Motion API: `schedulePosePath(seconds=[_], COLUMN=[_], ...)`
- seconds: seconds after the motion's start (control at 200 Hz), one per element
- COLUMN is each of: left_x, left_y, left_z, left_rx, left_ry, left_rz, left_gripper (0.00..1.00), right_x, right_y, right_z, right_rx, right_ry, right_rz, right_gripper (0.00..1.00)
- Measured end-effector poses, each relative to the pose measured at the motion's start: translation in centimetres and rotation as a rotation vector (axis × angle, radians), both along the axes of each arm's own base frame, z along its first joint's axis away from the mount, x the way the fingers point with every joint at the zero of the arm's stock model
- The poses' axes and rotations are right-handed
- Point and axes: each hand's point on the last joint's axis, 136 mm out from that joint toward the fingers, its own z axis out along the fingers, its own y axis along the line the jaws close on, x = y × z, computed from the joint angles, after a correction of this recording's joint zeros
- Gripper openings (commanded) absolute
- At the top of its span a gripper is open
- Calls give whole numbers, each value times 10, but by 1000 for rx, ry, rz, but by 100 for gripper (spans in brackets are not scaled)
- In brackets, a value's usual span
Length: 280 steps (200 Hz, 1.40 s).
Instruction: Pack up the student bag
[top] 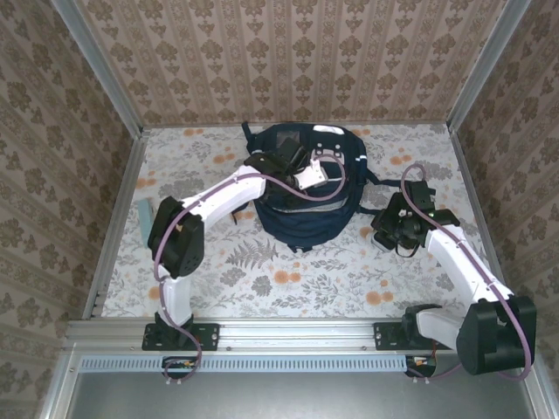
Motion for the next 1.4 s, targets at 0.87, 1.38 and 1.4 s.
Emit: schedulePosePath(seconds=[0.87, 1.38, 1.4], left_x=[-12, -9, -9], left_y=[-9, -8, -8], left_z=[92, 93, 93], left_rx=[-294, -319, -320], left_ry=[-75, -54, -53], left_rz=[184, 236, 238], left_gripper=[0, 0, 0], right_x=[28, 73, 72], right_y=[119, 112, 111], right_z=[47, 31, 32], right_rx=[175, 58, 57], right_ry=[-71, -56, -64], right_rz=[406, 349, 348], right_gripper=[65, 95, 95])
